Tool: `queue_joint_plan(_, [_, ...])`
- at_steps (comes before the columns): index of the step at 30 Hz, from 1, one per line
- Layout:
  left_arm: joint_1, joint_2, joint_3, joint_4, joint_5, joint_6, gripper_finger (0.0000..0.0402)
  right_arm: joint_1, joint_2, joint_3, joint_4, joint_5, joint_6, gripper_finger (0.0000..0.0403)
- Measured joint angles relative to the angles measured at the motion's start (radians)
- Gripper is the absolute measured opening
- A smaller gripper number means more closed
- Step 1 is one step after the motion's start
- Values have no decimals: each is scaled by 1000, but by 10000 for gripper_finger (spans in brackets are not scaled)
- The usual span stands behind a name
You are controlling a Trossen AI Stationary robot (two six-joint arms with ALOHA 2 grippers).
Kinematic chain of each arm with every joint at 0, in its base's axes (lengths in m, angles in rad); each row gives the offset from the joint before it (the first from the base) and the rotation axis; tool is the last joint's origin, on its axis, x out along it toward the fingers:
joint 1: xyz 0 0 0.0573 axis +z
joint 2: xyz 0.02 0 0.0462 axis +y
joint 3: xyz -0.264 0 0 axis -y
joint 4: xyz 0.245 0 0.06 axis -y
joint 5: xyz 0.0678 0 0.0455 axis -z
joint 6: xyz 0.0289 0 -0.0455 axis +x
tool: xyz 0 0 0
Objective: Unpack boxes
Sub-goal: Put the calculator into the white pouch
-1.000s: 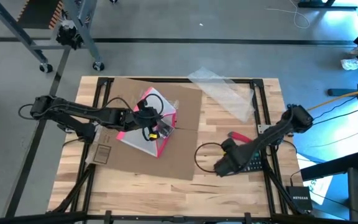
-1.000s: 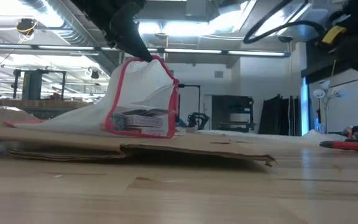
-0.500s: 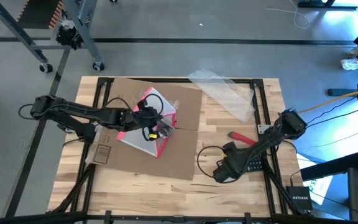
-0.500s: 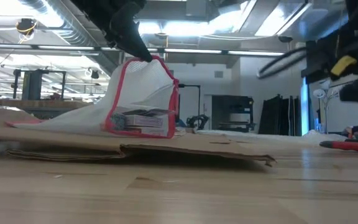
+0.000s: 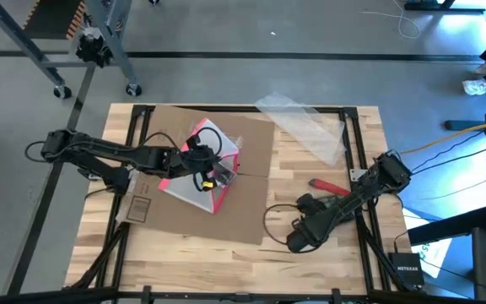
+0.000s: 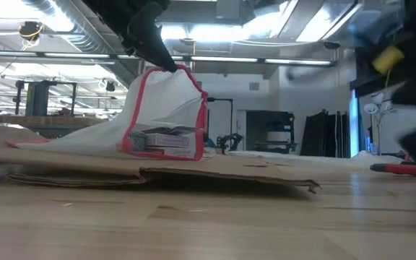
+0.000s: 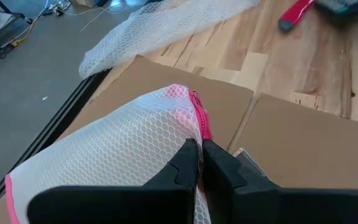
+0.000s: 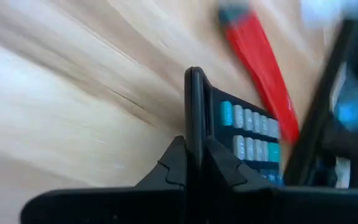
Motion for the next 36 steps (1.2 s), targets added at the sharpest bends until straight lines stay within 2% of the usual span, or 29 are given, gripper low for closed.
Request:
queue_joint_plan(7, [-1, 0, 0, 1, 0, -5, 8, -8, 0, 177, 68, 258, -292, 19])
queue_joint_plan(10, [-1, 0, 0, 1, 0, -6, 8, -8, 0, 211, 211, 410, -567, 19])
queue_joint_plan(14, [-2, 0, 0, 0, 0, -2, 8, -23, 0, 191, 476, 526, -1082, 19])
queue_joint_plan(19, [-3, 0, 0, 1, 45, 16, 8, -100, 0, 158, 738, 506, -1563, 19])
queue_joint_plan(23, [-3, 0, 0, 1, 81, 16, 8, -169, 0, 147, 900, 489, -1860, 20])
queue_joint_plan(25, [-3, 0, 0, 1, 95, 16, 8, -205, 0, 141, 997, 433, -1996, 20])
queue_joint_plan(28, [-3, 0, 0, 2, 95, 11, 8, -257, 17, 141, 1124, 307, -2141, 20])
queue_joint_plan(32, [-3, 0, 0, 5, 95, 0, 8, -320, 52, 140, 1222, 249, -2289, 21])
queue_joint_plan(36, [-3, 0, 0, 4, 95, -2, 8, -387, 79, 141, 1317, 208, -2326, 24])
